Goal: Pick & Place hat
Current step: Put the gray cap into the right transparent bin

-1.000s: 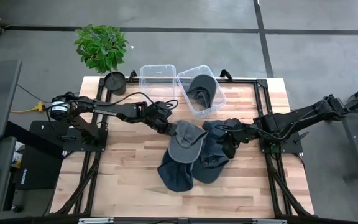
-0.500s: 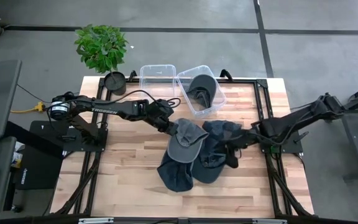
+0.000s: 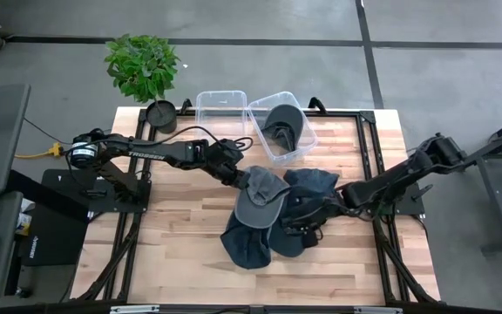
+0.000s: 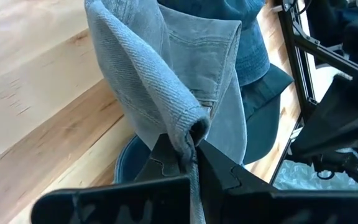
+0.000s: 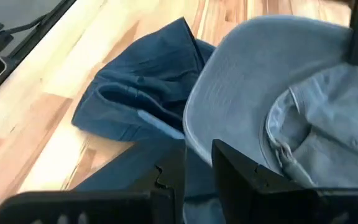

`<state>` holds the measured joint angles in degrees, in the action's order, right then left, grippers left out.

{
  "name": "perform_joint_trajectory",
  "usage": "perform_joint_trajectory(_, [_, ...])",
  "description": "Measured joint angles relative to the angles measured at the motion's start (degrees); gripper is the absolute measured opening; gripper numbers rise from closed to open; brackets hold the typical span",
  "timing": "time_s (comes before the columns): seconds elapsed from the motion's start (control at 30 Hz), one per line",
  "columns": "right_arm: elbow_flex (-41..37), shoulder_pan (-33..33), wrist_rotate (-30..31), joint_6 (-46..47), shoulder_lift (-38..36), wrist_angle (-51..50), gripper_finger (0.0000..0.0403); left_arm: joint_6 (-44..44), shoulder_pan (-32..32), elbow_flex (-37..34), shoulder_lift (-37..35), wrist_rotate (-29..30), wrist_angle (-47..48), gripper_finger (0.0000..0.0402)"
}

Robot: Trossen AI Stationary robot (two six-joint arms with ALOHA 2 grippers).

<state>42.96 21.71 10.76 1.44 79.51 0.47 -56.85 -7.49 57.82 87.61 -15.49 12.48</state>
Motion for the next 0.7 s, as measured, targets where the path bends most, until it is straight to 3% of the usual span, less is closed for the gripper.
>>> perform_joint_trajectory(0.17, [0.0,0.0,-3.39,-2.85,3.03,6.64,0.0088,-0.61,0.0,0.0,0.0,0.01,-0.86,0.0])
perform_joint_trajectory(0.33, [0.04,0.0,-3.76,-3.9,4.99,10.97,0.0154,-1.13,0.0,0.0,0.0,0.11,-1.11,0.0])
perform_joint_trajectory(0.53, [0.41,0.02,0.29,-9.44,7.49,14.92,0.024,-3.09,0.0,0.0,0.0,0.25,-3.04,0.0])
perform_joint_trajectory(0.7, [3.46,0.22,3.81,-11.79,11.95,14.91,0.0267,-4.94,0.0,0.0,0.0,1.09,-4.22,0.0])
